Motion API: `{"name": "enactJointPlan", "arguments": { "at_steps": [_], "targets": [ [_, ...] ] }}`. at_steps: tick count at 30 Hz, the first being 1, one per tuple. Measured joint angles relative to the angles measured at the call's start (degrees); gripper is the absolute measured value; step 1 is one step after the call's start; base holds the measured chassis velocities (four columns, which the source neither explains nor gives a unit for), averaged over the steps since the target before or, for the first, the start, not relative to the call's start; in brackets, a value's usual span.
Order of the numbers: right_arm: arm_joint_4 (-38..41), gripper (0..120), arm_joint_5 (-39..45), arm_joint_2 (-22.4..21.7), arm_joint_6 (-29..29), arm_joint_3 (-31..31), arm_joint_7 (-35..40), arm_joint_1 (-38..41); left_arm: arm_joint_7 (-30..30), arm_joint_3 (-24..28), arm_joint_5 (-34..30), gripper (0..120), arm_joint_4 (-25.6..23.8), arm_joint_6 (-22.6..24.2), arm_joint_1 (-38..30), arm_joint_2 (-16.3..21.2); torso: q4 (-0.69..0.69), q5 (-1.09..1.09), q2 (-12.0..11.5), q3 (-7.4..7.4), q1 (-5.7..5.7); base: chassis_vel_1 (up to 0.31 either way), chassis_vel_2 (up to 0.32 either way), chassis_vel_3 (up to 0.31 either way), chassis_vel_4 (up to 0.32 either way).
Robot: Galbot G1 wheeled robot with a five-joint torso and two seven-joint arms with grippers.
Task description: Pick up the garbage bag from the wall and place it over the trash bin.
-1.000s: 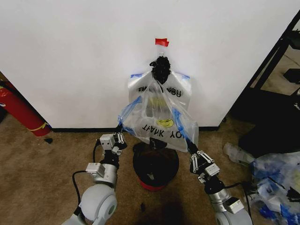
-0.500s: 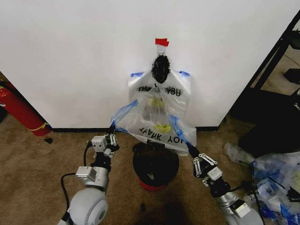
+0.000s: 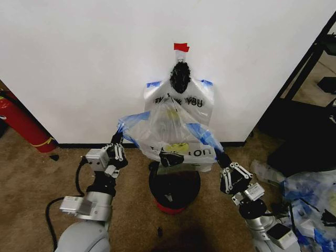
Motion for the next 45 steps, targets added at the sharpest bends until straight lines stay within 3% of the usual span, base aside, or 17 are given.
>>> {"name": "enactJointPlan", "arguments": {
  "at_steps": [10, 17, 28, 45],
  "targets": [
    [-4.6, 0, -0.9, 0.5, -0.2, -1.2, -1.5, 1.9, -0.3, 0.1, 0.9, 0, 2.2, -2.0, 1.0, -1.4, 0.00, 0.00, 0.0, 0.01, 0.00, 0.000, 0.000, 0.000, 0.000],
    [-9.9, 0, -2.0, 2.0, 1.7, -0.9, -2.3, 3.8, -0.4, 3.0, 1.7, 0, 6.2, -2.8, 0.0, -3.5, 0.00, 0.01, 0.0, 0.01, 0.00, 0.000, 0.000, 0.000, 0.000],
    [-11.8, 0, -2.5, 2.7, 2.4, 0.9, -2.4, 4.9, 0.6, 5.4, -0.6, 0, 13.2, -4.0, -3.5, -6.1, 0.00, 0.00, 0.0, 0.01, 0.01, 0.000, 0.000, 0.000, 0.000],
    [-17.9, 0, -6.7, 6.3, 4.0, -4.3, -4.0, 6.3, -0.5, 3.1, 4.5, 0, 14.2, -4.2, -3.5, -3.8, 0.00, 0.00, 0.0, 0.01, 0.01, 0.000, 0.000, 0.000, 0.000]
  ]
}}
